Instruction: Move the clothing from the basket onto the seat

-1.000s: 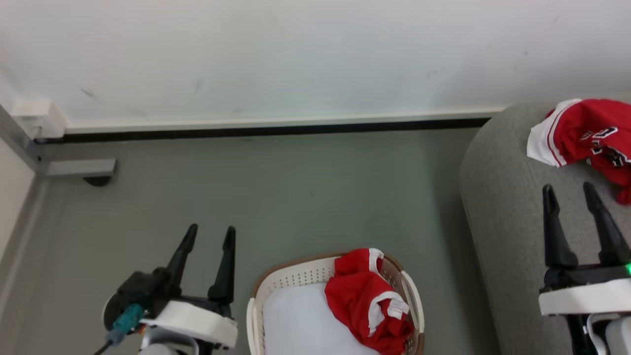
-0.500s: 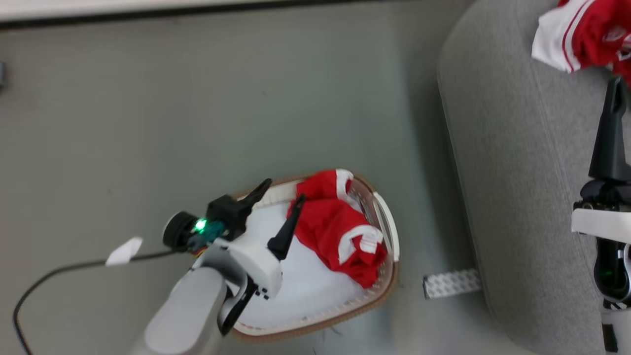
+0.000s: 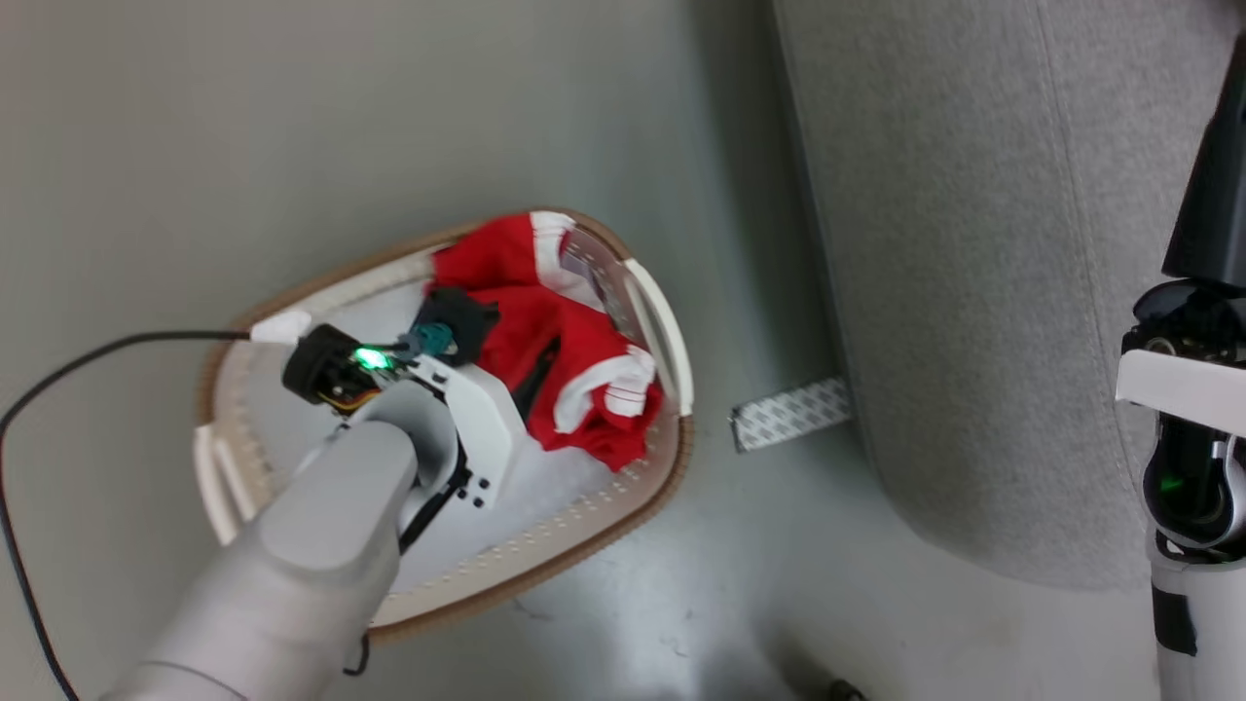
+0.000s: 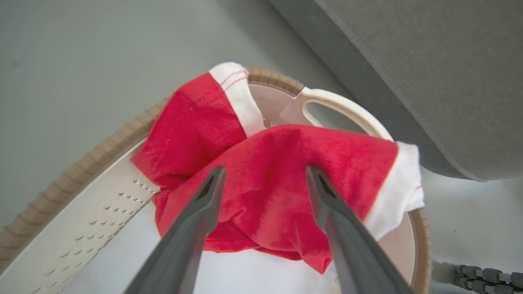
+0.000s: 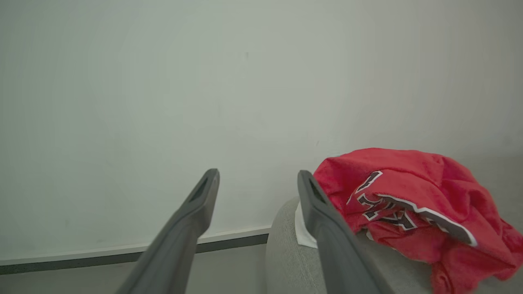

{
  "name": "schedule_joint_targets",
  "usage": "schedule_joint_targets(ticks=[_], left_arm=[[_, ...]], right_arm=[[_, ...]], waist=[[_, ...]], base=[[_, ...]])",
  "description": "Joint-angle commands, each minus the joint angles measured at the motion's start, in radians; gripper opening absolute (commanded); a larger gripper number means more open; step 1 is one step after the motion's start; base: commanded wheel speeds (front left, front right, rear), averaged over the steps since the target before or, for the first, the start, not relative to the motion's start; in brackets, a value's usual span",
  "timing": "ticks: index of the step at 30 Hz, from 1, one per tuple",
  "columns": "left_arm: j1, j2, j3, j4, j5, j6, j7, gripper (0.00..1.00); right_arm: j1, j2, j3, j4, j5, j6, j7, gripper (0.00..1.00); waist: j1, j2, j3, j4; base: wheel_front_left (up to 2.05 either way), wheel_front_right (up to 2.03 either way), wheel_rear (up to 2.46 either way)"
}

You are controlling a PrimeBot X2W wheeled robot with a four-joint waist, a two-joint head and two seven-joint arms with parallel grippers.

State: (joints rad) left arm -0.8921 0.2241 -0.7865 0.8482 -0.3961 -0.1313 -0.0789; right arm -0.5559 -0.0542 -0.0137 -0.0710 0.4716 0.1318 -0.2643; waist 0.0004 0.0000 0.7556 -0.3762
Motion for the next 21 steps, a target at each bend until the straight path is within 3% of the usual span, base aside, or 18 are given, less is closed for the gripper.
schedule_joint_targets(ticks=[1, 5, 13, 17, 18, 19, 21], left_arm=[[-0.026, 0.013, -0.013, 0.020, -0.016, 0.002, 0.009, 1.00], [-0.086, 0.027, -0.053, 0.101, -0.035, 0.002, 0.041, 1.00], [-0.134, -0.006, -0.145, 0.254, -0.072, 0.002, 0.130, 1.00], [-0.142, -0.019, -0.159, 0.285, -0.108, 0.002, 0.121, 0.96], [-0.142, -0.021, -0.164, 0.285, -0.119, 0.002, 0.112, 0.29], [-0.144, -0.019, -0.169, 0.283, -0.125, 0.002, 0.098, 0.00], [-0.145, -0.012, -0.180, 0.275, -0.149, 0.002, 0.074, 0.00]], right_arm=[[-0.014, 0.004, -0.001, -0.012, 0.024, -0.002, 0.000, 1.00], [-0.002, 0.004, 0.004, -0.016, 0.065, -0.002, 0.000, 1.00], [0.049, 0.004, -0.013, -0.017, 0.066, -0.002, 0.000, 1.00], [0.056, 0.004, -0.022, -0.018, 0.052, -0.002, 0.000, 1.00], [0.056, 0.004, -0.024, -0.016, 0.050, -0.002, 0.000, 1.00], [0.055, 0.004, -0.025, -0.013, 0.045, -0.002, 0.000, 1.00], [0.047, 0.004, -0.025, -0.009, 0.041, -0.002, 0.000, 1.00]], waist=[[-0.0004, 0.0000, 0.076, -0.075], [-0.0004, 0.0000, 0.113, -0.110], [-0.0004, 0.0000, 0.129, -0.112], [-0.0004, 0.0000, 0.126, -0.111], [-0.0004, 0.0000, 0.125, -0.111], [-0.0004, 0.0000, 0.124, -0.110], [-0.0004, 0.0000, 0.119, -0.109]], base=[[0.00, 0.00, 0.00], [0.00, 0.00, 0.00], [0.00, 0.00, 0.00], [0.00, 0.00, 0.00], [0.00, 0.00, 0.00], [0.00, 0.00, 0.00], [0.00, 0.00, 0.00]])
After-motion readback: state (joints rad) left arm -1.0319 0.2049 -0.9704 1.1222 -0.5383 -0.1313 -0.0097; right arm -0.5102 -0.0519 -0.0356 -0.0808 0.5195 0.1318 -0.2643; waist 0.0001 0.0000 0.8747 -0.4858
